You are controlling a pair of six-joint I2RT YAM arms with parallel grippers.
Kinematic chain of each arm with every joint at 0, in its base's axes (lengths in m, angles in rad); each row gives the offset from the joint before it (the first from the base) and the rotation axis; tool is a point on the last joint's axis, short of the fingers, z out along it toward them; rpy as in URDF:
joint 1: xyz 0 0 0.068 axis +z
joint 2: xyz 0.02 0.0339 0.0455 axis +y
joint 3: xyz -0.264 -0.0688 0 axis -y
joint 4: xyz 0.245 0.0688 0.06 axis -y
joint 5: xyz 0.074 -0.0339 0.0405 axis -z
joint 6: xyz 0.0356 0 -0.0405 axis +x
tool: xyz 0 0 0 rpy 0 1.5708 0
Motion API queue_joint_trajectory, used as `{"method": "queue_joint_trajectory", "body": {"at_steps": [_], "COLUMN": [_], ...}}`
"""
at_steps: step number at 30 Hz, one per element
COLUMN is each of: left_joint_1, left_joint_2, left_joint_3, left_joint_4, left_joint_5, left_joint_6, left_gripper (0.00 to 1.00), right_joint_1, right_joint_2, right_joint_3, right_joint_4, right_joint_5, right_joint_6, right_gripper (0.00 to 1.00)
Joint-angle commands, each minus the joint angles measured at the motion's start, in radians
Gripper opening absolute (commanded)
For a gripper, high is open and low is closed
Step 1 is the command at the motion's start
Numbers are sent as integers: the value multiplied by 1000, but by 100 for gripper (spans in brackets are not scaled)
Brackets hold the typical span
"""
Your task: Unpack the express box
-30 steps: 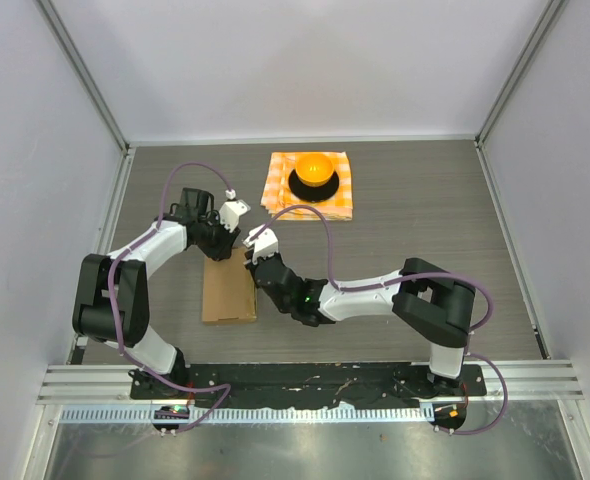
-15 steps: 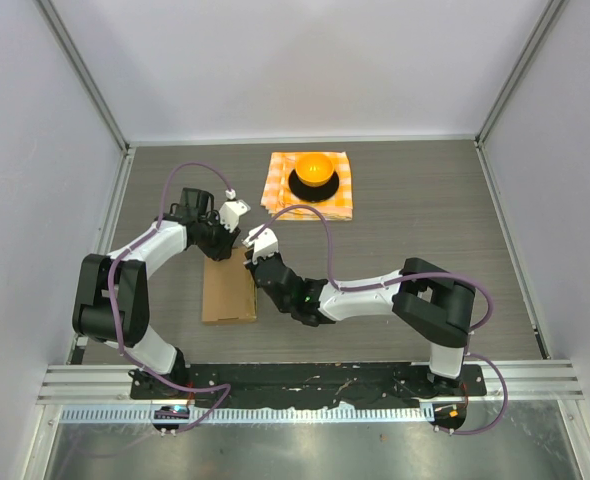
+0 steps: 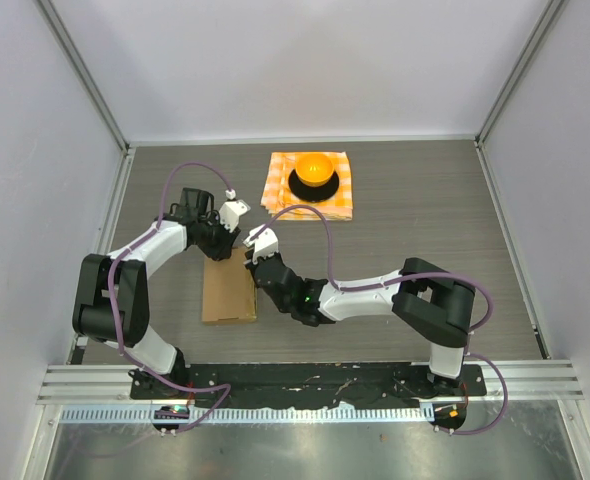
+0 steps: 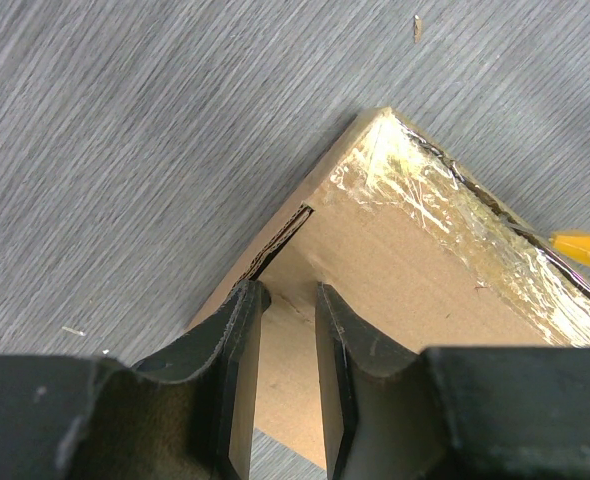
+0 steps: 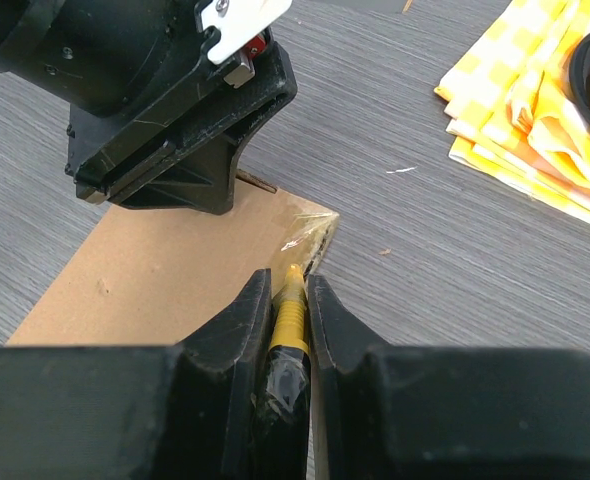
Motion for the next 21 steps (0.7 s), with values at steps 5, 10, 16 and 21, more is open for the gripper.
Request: {"method": "queue_joint_trajectory", "body": {"at_steps": [5,10,16,21], "left_joint_1": [-4,-4,-6,-4], "left_joint_2": [55,53,55,59], "left_joint_3": [-55,-57,-55,-55], "left_joint_4": [-133,-134,-133,-134], "left_joint_5": [-45,-49,-50,-50], "left_joint_6": [-16,-16,-19,-22], "left_gripper": [30,30,29,29], "right_joint_1": [5,3,5,7], "right_joint_2": [17,26,26,18], "right_joint_3": [26,17,4,-2], "right_joint_4": [22,14,1,-28], "right_joint_5": [7,11,21,40], "right_joint_6": [31,41,46,51], "right_gripper": [1,1,1,1]}}
